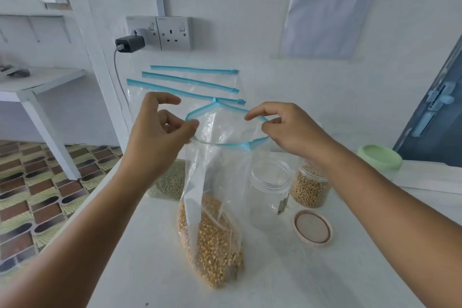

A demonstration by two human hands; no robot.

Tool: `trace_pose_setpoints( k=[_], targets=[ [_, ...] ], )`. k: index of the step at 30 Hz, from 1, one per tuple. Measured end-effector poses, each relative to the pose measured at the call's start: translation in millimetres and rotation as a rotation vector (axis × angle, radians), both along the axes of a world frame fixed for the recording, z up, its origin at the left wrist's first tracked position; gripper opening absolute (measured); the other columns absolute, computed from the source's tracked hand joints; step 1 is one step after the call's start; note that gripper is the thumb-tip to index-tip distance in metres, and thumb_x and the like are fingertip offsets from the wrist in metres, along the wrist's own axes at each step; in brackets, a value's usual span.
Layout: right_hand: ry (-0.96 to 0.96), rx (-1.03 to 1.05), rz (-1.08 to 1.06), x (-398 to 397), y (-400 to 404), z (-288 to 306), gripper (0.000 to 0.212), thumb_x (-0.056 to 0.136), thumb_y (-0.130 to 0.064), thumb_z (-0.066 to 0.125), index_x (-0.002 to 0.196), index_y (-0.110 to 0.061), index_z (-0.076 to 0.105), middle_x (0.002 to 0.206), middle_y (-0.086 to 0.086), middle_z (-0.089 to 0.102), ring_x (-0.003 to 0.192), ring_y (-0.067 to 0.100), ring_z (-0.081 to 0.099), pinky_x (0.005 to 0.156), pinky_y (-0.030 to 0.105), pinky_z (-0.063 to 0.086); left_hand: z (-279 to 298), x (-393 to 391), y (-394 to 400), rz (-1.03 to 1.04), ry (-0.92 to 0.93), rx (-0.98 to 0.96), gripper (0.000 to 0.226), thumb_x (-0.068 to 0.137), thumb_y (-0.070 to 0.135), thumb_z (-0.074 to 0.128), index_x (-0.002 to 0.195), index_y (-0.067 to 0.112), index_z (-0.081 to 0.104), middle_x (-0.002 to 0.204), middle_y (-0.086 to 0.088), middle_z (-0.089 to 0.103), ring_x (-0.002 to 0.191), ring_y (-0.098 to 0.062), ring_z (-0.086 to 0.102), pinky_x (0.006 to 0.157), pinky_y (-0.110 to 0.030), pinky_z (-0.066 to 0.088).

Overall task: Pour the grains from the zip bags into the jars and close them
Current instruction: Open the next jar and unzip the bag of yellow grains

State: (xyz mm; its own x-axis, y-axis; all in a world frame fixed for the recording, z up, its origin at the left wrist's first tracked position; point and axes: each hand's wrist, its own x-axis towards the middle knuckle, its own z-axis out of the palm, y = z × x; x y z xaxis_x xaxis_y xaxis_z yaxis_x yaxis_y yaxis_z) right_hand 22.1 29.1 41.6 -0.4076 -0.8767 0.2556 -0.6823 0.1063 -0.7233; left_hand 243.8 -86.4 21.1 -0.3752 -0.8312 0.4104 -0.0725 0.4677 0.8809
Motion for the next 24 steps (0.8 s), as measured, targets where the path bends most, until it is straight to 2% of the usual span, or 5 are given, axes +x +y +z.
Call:
trace_pose_setpoints(
  k=[3,5,11,16,24],
  targets=[
    [-0.053,-0.061,0.033,5.0,-7.2,1.1,0.029,0.099,-0.023,0.062,0.111,-0.047,0.072,0.114,-0.019,0.063,0.102,0.002,0.064,0.084,0.021,0.047,-2.7,-8.1,10.9,-0.065,-0.024,0.032,0.045,0.089,0.027,0.081,0.121,0.031,0.050,0.086,0.000,0.074,0.075,-0.018,0.075,0.074,-0.044,0.064],
    [-0.075,-0.077,0.073,9.0,-12.7,8.7,0.017,0.101,-0.037,0.063,0.110,-0.047,0.073,0.116,-0.027,0.064,0.116,-0.001,0.058,0.094,0.021,0.043,-6.2,-15.2,19.2,-0.102,-0.032,0.026,0.048,0.086,0.030,0.083,0.121,0.030,0.050,0.089,0.001,0.075,0.073,-0.016,0.075,0.063,-0.032,0.058],
    [-0.104,0.048,0.249,16.8,-25.3,22.5,0.025,0.106,-0.043,0.057,0.121,-0.039,0.076,0.132,-0.025,0.067,0.123,-0.011,0.055,0.099,0.012,0.038,-19.3,-25.9,36.9,-0.205,-0.045,0.047,0.050,0.084,0.033,0.085,0.116,0.027,0.048,0.095,0.003,0.078,0.079,-0.018,0.076,0.077,-0.040,0.063],
    [-0.038,0.273,0.155,22.5,-37.4,17.2,0.038,0.096,-0.065,0.058,0.102,-0.035,0.081,0.129,-0.010,0.068,0.116,0.014,0.064,0.109,0.040,0.046,-29.5,-22.2,45.0,-0.356,-0.033,0.092,0.050,0.086,0.029,0.081,0.118,0.020,0.043,0.103,0.001,0.080,0.093,-0.018,0.077,0.088,-0.041,0.063],
    [0.126,0.178,0.124,11.6,-33.3,-4.8,0.021,0.099,-0.022,0.070,0.113,-0.035,0.079,0.107,-0.019,0.071,0.103,-0.003,0.065,0.082,0.011,0.044,-105.2,15.1,0.5,0.041,-0.001,0.222,0.013,0.102,0.025,0.064,0.109,0.034,0.059,0.117,0.003,0.065,0.104,-0.013,0.064,0.075,-0.022,0.051]
  ],
)
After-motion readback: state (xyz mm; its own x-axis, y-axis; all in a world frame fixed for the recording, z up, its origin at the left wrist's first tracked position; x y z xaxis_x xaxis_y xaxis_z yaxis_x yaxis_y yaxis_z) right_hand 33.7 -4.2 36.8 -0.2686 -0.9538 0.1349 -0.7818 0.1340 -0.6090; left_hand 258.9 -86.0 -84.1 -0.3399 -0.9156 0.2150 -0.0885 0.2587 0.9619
